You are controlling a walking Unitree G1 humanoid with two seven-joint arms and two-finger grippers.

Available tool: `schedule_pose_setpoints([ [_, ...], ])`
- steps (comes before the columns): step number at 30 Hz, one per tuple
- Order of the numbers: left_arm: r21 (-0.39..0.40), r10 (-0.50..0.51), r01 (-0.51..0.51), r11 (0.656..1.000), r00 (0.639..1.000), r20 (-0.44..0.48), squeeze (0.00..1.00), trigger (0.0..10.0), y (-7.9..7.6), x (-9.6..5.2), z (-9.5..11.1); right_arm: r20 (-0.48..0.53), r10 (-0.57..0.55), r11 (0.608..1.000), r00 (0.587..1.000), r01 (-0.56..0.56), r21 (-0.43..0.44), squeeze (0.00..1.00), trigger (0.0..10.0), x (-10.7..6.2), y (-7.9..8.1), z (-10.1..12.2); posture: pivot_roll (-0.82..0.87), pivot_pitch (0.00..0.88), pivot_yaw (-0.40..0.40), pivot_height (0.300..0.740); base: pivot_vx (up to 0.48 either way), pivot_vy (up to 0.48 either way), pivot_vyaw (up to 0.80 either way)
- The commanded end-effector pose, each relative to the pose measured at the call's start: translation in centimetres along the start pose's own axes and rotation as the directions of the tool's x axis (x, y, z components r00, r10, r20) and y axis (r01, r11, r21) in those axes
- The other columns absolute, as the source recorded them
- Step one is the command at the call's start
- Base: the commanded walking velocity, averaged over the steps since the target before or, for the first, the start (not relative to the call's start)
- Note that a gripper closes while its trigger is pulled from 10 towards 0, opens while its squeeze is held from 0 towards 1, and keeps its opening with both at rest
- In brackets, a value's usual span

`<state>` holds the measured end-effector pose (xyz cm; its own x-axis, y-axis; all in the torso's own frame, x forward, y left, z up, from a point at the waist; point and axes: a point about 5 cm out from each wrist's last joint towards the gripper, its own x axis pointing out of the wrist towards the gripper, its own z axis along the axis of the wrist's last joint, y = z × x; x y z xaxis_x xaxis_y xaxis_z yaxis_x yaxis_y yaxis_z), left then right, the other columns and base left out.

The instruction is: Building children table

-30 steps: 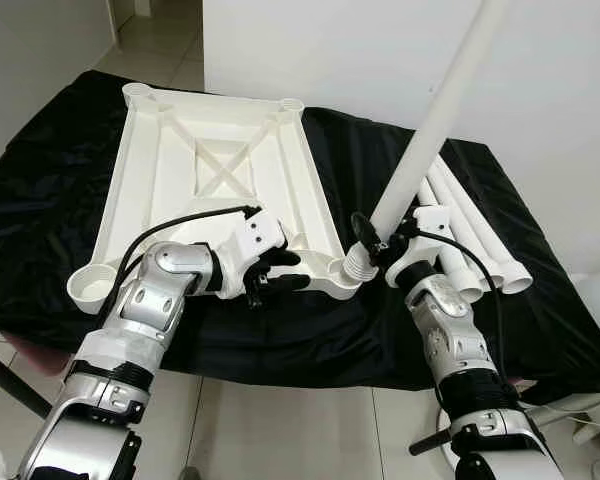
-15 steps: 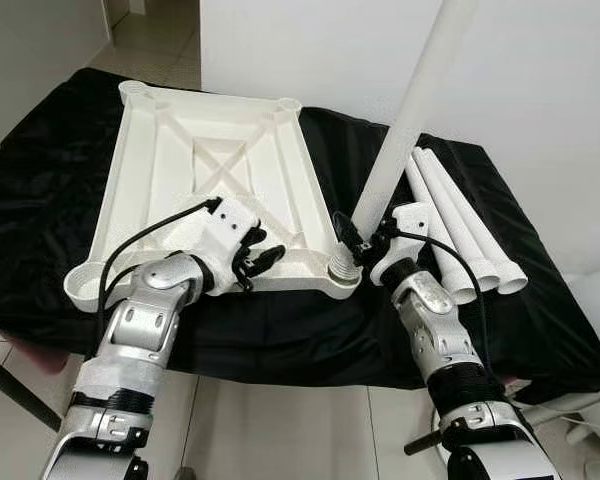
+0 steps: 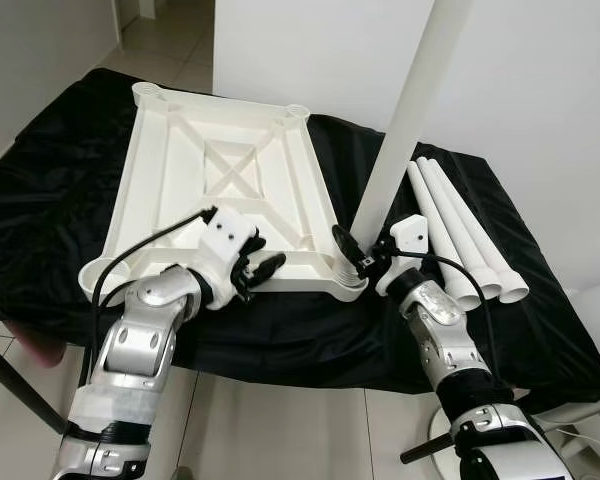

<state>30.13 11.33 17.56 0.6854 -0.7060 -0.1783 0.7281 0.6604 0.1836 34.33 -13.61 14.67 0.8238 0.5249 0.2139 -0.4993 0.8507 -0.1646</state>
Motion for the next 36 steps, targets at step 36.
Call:
schedule_pose_setpoints([
  [36, -0.001, -0.033, 0.033, 0.999, 0.999, -0.018, 0.0, 10.0, -1.2, -0.2, 1.0, -0.131, 0.044, 0.964, 0.99, -0.008, 0.265, 0.0, 10.0, -0.8, 2.0, -4.5, 0.2, 0.065, -0.155, 0.74, 0.0, 0.0, 0.0],
])
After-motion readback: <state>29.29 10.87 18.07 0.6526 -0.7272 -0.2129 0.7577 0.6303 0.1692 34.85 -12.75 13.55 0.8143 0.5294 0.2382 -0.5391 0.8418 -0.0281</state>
